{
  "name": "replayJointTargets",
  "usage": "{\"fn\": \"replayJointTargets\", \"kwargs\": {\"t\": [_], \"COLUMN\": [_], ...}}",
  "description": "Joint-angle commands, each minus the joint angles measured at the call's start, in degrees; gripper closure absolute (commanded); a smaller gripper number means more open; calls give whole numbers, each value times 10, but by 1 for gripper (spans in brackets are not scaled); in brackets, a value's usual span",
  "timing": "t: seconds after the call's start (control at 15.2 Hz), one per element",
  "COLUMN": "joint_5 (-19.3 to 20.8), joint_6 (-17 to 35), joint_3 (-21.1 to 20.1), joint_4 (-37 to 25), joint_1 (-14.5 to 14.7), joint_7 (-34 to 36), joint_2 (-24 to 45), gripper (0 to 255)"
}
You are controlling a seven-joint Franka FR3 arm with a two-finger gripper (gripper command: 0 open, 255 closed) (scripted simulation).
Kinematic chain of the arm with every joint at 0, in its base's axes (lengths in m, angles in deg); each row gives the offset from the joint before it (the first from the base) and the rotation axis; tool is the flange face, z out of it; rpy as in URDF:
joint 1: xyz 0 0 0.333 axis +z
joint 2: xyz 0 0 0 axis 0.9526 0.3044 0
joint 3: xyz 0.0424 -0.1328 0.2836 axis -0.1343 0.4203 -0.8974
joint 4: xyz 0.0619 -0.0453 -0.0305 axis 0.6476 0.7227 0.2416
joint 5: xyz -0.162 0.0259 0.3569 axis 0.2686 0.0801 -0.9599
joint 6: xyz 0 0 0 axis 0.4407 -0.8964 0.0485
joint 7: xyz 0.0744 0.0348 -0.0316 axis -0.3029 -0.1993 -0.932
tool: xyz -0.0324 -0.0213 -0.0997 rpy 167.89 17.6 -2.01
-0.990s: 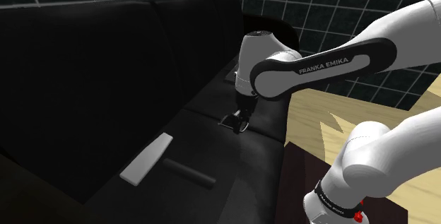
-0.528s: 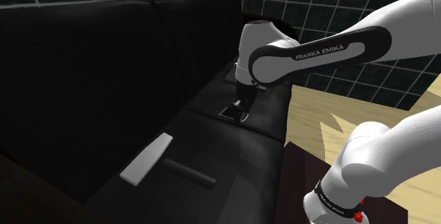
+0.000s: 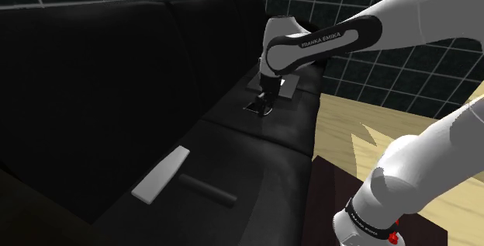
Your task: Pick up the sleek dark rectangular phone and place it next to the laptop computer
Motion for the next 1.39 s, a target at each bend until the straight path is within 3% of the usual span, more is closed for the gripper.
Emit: {"fn": "replayJointTargets", "kwargs": {"t": [0.0, 0.92, 1.32], "joint_5": [6, 2, 0], "joint_6": [4, -33, 10], "joint_3": [14, 90, 89], "joint_4": [-21, -292, -265], "joint_1": [-10, -73, -74], "joint_7": [-21, -160, -161], "joint_2": [25, 261, 276], "gripper": [255, 255, 255]}}
